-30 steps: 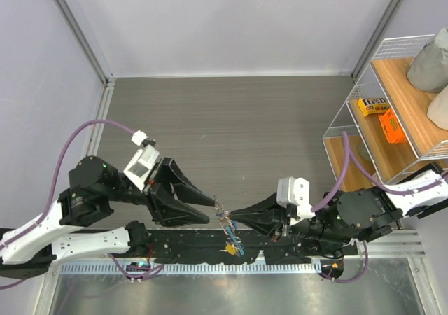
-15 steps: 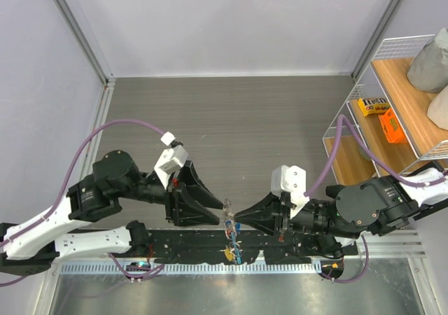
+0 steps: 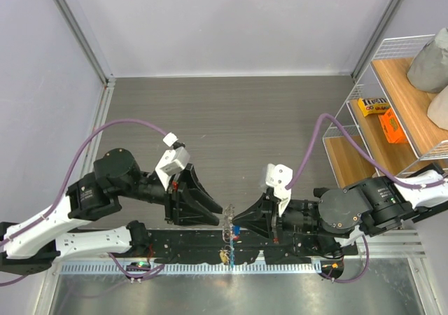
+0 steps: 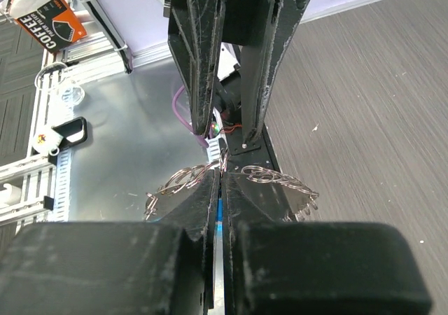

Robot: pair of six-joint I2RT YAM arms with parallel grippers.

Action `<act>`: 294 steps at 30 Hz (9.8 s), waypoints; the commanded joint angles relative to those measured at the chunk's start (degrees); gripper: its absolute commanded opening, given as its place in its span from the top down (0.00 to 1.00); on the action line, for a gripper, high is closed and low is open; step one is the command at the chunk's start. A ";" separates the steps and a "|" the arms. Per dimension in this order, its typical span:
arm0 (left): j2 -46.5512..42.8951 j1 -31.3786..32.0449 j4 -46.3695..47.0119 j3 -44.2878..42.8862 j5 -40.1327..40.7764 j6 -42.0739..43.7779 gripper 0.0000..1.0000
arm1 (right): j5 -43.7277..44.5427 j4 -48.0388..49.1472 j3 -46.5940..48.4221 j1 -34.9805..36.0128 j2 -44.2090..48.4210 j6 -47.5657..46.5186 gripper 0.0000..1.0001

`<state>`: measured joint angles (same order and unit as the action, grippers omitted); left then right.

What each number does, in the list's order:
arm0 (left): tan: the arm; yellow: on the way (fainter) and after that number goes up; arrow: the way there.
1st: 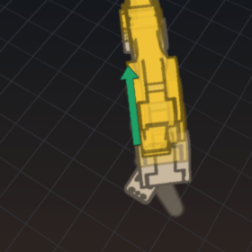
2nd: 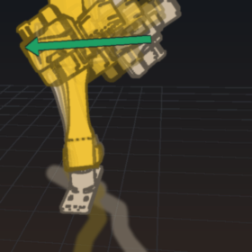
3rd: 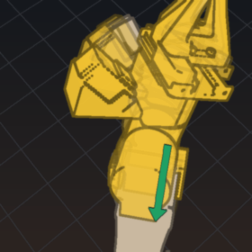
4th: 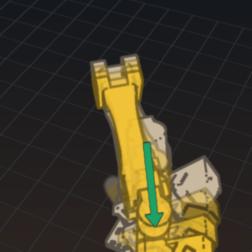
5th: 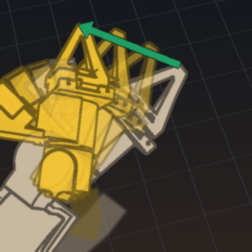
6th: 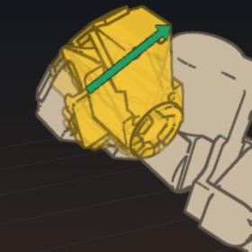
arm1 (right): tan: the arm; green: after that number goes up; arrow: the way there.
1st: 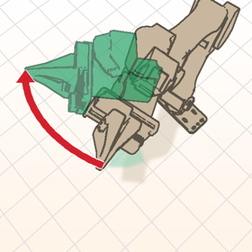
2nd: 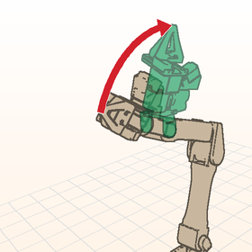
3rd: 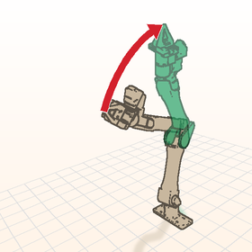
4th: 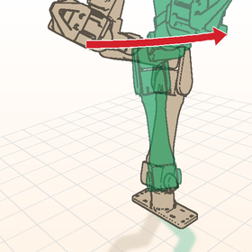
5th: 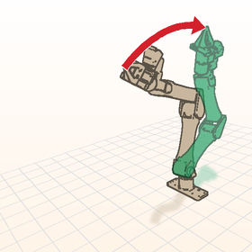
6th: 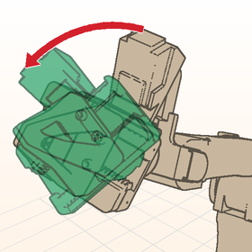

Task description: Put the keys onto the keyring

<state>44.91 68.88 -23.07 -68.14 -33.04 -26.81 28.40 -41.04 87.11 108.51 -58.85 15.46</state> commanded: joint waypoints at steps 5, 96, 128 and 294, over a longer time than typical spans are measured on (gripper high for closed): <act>0.27 0.02 -1.45 -1.56 -3.26 1.06 0.69 | -1.33 2.80 2.54 -1.72 -0.83 3.87 0.94; -1.40 0.02 -2.51 -0.33 -0.54 5.71 1.00 | -4.67 8.34 0.87 -5.50 -1.62 2.55 0.80; -4.04 0.02 2.59 0.46 0.52 4.31 1.00 | -4.67 9.75 -1.15 -5.50 -1.79 1.94 0.64; -14.41 0.02 23.17 11.45 2.80 -3.25 0.68 | -9.77 11.60 5.08 -5.94 -7.07 -11.07 0.94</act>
<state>31.46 68.88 1.15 -54.61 -30.41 -29.69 19.11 -26.87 89.36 102.63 -66.39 4.43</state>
